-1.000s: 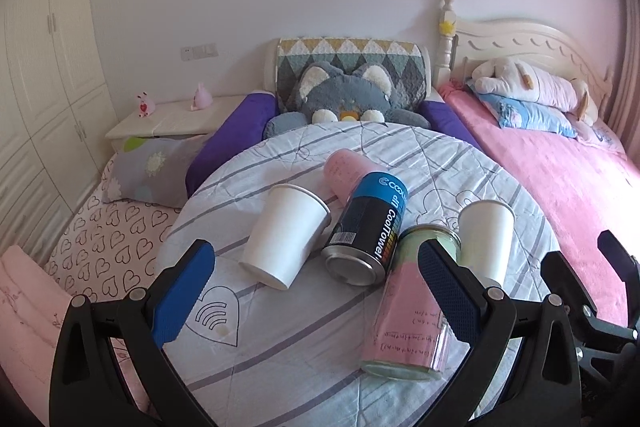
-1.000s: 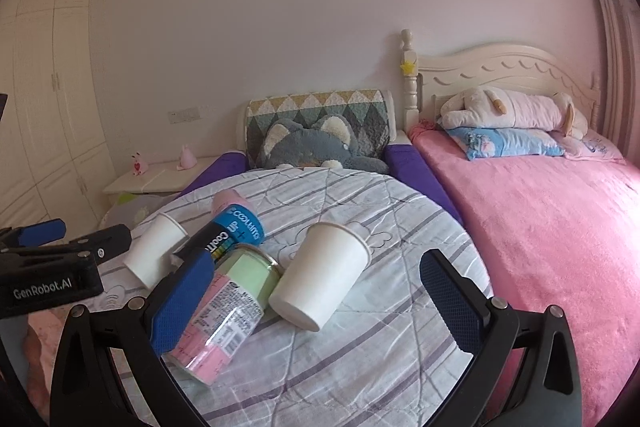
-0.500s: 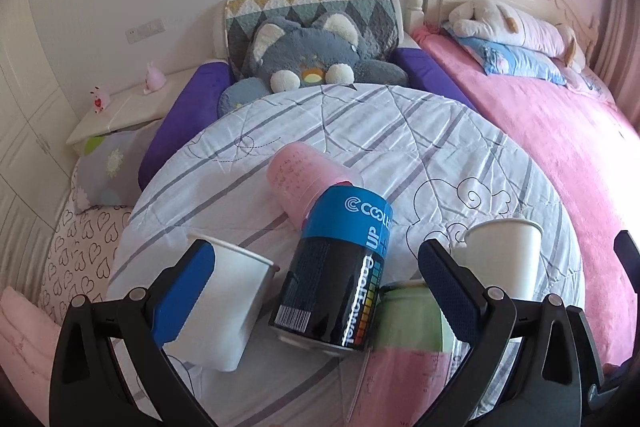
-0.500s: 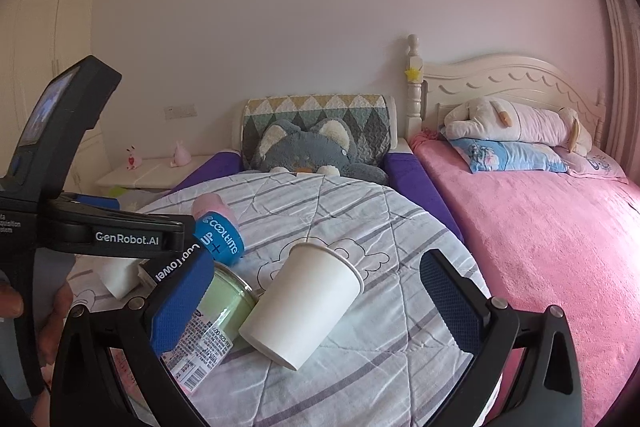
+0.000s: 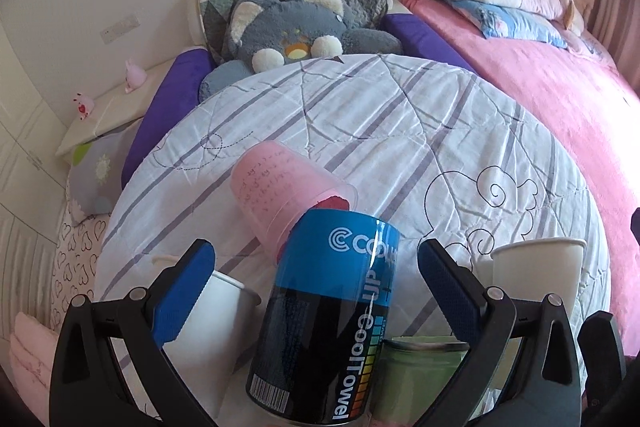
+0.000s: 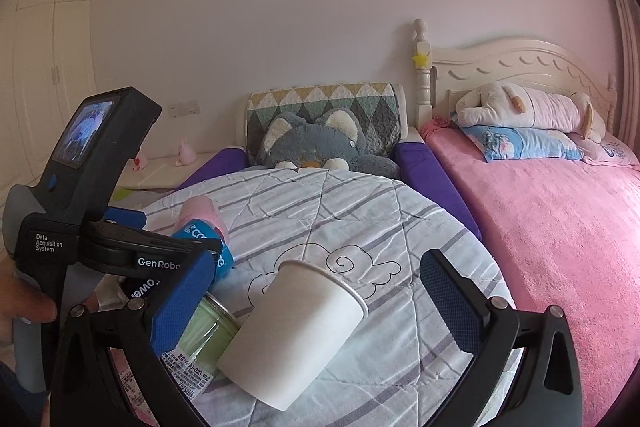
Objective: Flip cup upright
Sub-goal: 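Close the left tool around the blue CoolTowel can, then lift the blue can with the left tool and rotate it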
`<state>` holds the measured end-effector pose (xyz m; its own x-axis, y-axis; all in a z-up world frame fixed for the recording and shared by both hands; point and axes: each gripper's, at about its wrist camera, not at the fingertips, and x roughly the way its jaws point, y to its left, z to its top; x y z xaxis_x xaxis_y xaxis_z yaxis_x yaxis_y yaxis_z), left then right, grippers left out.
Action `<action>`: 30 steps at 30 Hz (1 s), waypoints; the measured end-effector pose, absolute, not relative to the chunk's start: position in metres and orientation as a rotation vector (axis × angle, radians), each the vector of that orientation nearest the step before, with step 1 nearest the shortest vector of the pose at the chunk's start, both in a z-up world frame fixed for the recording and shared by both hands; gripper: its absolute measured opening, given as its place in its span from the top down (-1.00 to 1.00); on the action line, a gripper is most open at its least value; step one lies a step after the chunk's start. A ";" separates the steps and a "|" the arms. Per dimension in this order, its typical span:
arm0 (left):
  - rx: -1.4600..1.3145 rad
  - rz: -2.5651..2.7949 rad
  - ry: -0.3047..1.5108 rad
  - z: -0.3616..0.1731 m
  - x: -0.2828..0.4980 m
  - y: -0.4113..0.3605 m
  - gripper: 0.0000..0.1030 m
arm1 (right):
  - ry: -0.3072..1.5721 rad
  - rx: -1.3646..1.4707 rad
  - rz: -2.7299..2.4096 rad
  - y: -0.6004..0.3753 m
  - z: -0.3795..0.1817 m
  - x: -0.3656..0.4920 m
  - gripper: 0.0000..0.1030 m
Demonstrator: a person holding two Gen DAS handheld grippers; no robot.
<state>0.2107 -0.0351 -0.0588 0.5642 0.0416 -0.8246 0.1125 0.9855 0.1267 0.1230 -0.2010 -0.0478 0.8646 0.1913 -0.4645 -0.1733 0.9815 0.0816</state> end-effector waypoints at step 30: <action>0.105 -0.063 0.993 -0.062 0.211 -0.024 -0.43 | 0.504 0.073 0.151 -0.213 -0.047 0.120 -1.00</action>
<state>0.2106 -0.0238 -0.0619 0.5445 -0.0051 -0.8387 0.1008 0.9931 0.0594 0.1203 -0.2133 -0.0468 0.8650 0.1617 -0.4750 -0.1259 0.9863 0.1064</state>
